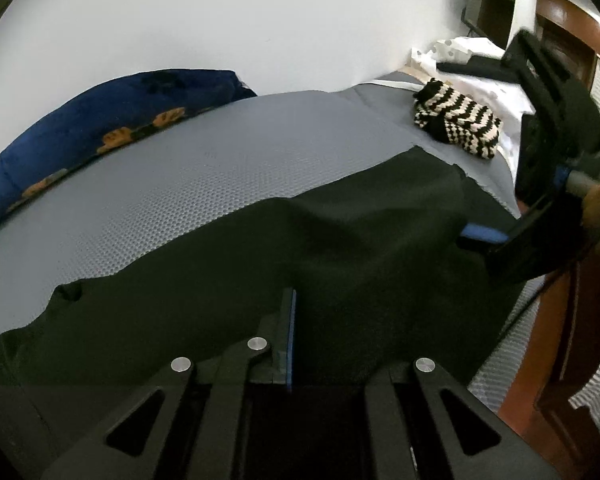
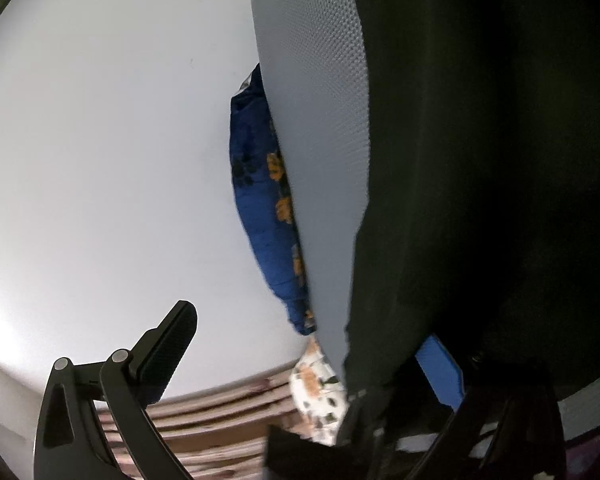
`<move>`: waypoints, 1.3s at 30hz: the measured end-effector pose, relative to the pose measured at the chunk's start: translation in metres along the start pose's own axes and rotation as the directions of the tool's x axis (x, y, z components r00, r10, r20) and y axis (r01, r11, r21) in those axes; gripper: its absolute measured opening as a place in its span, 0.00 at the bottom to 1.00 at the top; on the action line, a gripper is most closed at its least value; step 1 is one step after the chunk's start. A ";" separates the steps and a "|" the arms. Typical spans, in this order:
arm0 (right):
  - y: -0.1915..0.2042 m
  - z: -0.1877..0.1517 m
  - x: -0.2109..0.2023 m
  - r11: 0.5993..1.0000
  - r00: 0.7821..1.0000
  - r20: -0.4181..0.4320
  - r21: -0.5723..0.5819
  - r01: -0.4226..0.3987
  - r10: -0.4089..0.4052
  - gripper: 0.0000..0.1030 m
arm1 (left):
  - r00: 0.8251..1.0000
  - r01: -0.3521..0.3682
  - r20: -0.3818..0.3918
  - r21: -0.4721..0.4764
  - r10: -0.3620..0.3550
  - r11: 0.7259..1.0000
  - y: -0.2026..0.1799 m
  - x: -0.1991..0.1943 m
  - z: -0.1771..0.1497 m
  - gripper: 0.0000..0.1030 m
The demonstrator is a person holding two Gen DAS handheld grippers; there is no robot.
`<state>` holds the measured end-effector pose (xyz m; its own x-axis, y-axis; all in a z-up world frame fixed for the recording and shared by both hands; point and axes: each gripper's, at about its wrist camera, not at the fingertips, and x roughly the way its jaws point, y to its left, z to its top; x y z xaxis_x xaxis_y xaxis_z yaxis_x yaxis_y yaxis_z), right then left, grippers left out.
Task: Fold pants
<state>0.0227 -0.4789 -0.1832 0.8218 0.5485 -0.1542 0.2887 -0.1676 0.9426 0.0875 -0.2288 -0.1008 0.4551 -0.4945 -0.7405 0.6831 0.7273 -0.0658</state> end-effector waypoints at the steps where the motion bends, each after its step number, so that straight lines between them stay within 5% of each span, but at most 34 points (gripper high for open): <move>1: -0.007 0.003 -0.001 1.000 1.000 0.007 0.014 -0.020 0.020 1.00 | 1.000 0.006 0.000 -0.008 -0.006 1.000 0.001 -0.001 -0.001 0.07; 8: -0.054 0.031 -0.016 0.960 0.970 0.105 0.149 -0.235 0.221 0.99 | 0.999 0.032 -0.002 -0.030 -0.032 0.999 0.002 -0.006 0.001 0.07; 12: -0.036 0.022 -0.031 0.983 0.975 0.129 0.029 -0.184 0.178 0.99 | 0.999 0.042 -0.023 -0.025 -0.043 0.999 0.002 -0.002 -0.001 0.07; 15: -0.006 0.007 -0.060 0.992 0.973 0.213 -0.107 -0.063 0.085 1.00 | 0.998 0.049 -0.035 -0.010 -0.049 0.999 0.000 0.000 -0.003 0.07; 18: 0.035 -0.007 -0.091 0.941 0.954 0.301 -0.323 0.103 -0.001 1.00 | 0.995 0.072 -0.064 -0.003 -0.072 0.997 0.002 0.005 -0.004 0.07; 21: 0.028 0.000 -0.109 0.959 0.960 0.280 -0.279 0.058 0.023 1.00 | 0.993 0.083 -0.085 -0.015 -0.084 0.996 0.004 0.008 -0.006 0.07; 25: -0.008 0.001 -0.108 0.972 0.974 0.221 -0.216 0.093 -0.044 1.00 | 0.993 0.087 -0.078 -0.028 -0.089 0.996 0.005 0.006 -0.004 0.07; 33: -0.065 -0.008 -0.074 0.989 0.985 0.087 0.016 -0.150 0.148 1.00 | 0.987 0.123 -0.089 -0.096 -0.132 0.988 0.014 0.001 0.005 0.07; 39: -0.055 -0.015 -0.028 0.982 0.982 0.009 0.037 -0.188 0.187 1.00 | 0.986 0.135 -0.078 -0.130 -0.146 0.982 0.019 -0.003 0.012 0.07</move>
<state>-0.0234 -0.4727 -0.2261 0.8659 0.4997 0.0225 0.1473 -0.2978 0.9432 0.1061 -0.2190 -0.0916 0.3048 -0.5570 -0.7725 0.6586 0.7092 -0.2515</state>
